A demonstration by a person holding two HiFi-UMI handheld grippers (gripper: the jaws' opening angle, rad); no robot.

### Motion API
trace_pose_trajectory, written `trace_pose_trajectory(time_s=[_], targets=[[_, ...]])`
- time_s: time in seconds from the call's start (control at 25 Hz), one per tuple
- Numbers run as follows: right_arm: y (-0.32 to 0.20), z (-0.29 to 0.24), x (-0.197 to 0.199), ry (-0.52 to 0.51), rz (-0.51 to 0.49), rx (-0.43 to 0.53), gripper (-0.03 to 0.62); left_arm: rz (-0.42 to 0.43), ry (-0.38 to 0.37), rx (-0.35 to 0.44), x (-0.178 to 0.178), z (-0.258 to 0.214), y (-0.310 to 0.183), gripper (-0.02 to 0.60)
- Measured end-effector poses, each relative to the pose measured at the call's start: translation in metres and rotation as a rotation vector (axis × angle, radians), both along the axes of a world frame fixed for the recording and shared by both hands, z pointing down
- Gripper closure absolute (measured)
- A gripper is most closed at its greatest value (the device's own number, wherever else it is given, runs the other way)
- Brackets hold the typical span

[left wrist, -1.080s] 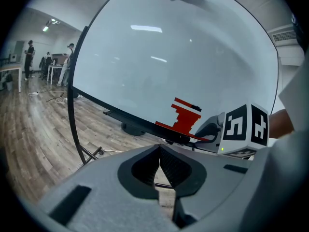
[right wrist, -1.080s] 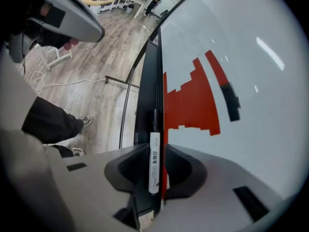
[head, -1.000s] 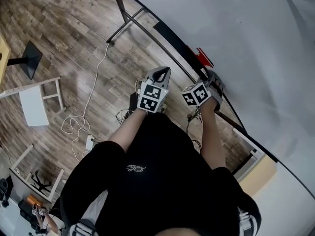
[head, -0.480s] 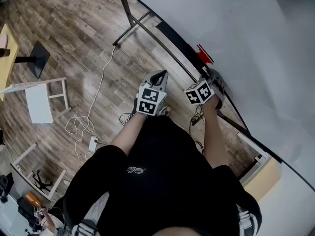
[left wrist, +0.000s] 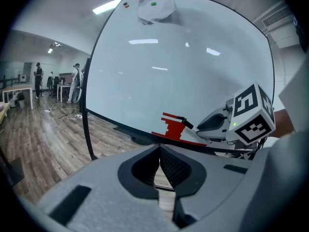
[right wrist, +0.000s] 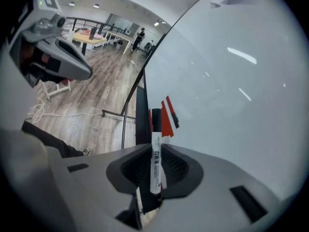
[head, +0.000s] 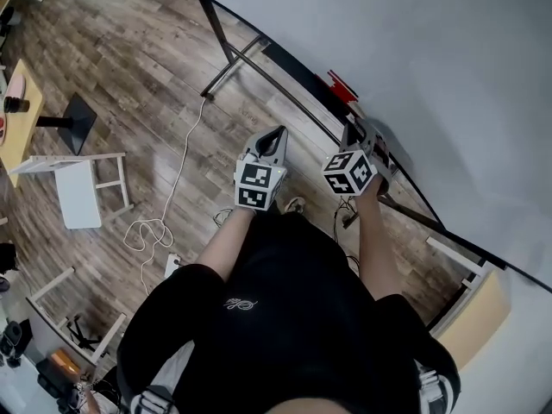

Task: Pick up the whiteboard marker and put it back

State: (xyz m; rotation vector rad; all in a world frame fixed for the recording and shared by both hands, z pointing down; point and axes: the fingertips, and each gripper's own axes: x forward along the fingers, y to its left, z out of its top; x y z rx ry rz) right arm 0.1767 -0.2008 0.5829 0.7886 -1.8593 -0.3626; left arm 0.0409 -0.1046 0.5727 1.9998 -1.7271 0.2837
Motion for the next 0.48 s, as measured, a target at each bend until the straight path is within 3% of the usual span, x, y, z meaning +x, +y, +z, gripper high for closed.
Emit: trace_pose_trajectory(time_s=[0.28,0.48], targets=[[0.039,-0.073,0.012,-0.393,0.039,-0.035,0.540,-0.014,-0.047,0.112,0.026,-0.054,0.020,0.575],[0.072,-0.129,0.045,-0.502,0.034,0.055,0.540,-0.001,-0.056,0.183,0.062,-0.095,0.043,0.575]])
